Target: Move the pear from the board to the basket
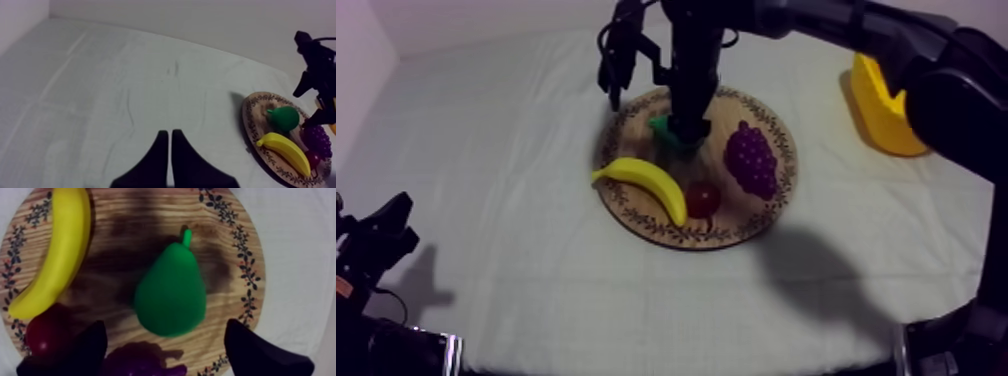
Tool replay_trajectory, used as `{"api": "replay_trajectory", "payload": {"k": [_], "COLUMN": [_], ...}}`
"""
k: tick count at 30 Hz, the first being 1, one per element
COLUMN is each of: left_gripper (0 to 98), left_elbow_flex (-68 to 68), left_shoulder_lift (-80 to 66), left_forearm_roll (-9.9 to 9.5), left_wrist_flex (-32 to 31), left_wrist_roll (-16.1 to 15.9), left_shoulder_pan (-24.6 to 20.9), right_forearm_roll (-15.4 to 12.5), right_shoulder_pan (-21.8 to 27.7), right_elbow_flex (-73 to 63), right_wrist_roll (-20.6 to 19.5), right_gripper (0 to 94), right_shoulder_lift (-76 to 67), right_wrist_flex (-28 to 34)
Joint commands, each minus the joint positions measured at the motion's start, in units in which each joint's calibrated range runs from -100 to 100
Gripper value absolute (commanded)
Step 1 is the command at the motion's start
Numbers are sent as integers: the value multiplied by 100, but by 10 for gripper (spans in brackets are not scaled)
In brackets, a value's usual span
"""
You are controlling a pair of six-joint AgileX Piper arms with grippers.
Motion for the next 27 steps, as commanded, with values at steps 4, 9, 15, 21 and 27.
{"api": "replay_trajectory", "payload": {"k": [4, 9, 15, 21, 27], "left_gripper": [1, 1, 1, 1, 1], "left_elbow_flex": [-2, -2, -2, -2, -2], "left_shoulder_lift": [0, 0, 0, 0, 0], "left_forearm_roll": [-2, -2, -2, -2, -2], "left_wrist_flex": [0, 0, 0, 0, 0], "left_wrist_roll": [2, 2, 2, 2, 2], "left_shoulder_pan": [0, 0, 0, 0, 0], "right_forearm_roll": [21, 32, 28, 36, 57], "right_shoulder_pan": [34, 48, 9, -6, -19], "right_elbow_flex": [-594, -810, -796, -756, -585], "right_wrist_roll": [-37, -22, 76, 79, 92], "right_gripper": [862, 795, 562, 458, 396], "right_shoulder_lift": [659, 998, 1183, 1221, 920], "right_wrist_flex": [78, 79, 104, 75, 83]}}
